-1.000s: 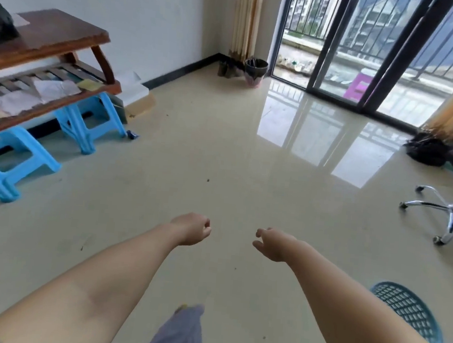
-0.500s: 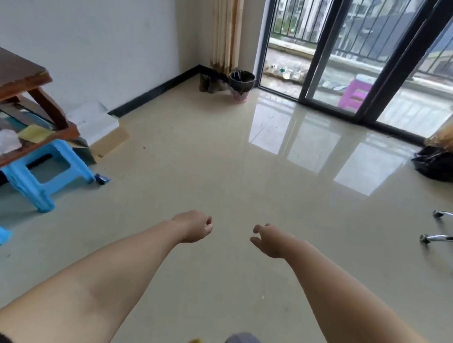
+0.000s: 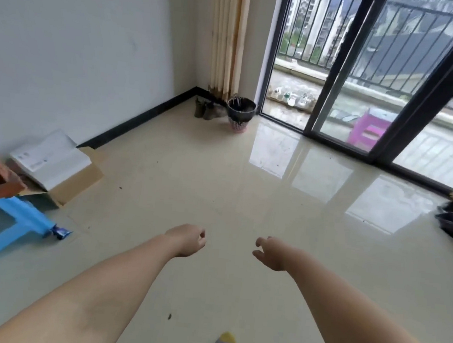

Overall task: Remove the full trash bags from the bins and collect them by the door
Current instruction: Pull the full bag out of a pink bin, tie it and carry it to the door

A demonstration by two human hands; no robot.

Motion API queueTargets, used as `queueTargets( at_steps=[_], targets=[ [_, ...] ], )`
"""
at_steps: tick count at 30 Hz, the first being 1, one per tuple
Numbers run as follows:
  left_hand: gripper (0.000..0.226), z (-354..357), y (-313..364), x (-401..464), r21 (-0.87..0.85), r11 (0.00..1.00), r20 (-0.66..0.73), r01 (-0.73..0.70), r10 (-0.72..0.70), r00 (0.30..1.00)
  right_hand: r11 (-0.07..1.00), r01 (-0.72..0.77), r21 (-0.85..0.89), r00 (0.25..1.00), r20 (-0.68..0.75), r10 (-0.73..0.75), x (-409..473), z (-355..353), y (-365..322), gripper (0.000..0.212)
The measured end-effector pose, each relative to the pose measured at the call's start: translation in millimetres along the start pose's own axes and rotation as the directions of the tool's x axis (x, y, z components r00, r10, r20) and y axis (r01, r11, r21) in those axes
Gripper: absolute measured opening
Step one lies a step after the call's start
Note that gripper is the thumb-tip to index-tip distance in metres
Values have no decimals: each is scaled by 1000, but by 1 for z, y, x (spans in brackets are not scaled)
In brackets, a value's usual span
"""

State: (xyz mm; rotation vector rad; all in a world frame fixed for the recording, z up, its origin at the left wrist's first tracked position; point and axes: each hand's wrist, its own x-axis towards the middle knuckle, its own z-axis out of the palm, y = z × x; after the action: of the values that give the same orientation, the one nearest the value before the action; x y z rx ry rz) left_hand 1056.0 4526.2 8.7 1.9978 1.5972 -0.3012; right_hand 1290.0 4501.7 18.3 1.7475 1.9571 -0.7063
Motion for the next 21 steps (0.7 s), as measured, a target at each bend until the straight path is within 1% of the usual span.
queueTargets(
  at_steps=[2,4,8,13,17,21],
  targets=[
    [32,-27,7,41,-31,1000,-7,-1,1,1000,1000,-6,-5,1000,5,6,37,-37,17,48],
    [32,-49,10,78,-60,998,4,5,-4,1000,999,-12,-29,999,42,13,71,-66,27,49],
    [31,-95,-2,159,-99,995,16,16,-15,1000,999,7,-39,997,81,-4,149,-117,37,50],
    [32,-170,-38,278,-82,997,9,6,-5,1000,1000,-5,-26,999,50,6,267,-197,38,50],
    [31,-249,-71,371,-25,1000,35,-18,19,999,998,-51,41,998,35,49,353,-272,30,50],
    [32,-329,-95,450,-13,999,12,-32,32,999,992,-68,101,998,14,67,426,-343,19,48]
  ],
)
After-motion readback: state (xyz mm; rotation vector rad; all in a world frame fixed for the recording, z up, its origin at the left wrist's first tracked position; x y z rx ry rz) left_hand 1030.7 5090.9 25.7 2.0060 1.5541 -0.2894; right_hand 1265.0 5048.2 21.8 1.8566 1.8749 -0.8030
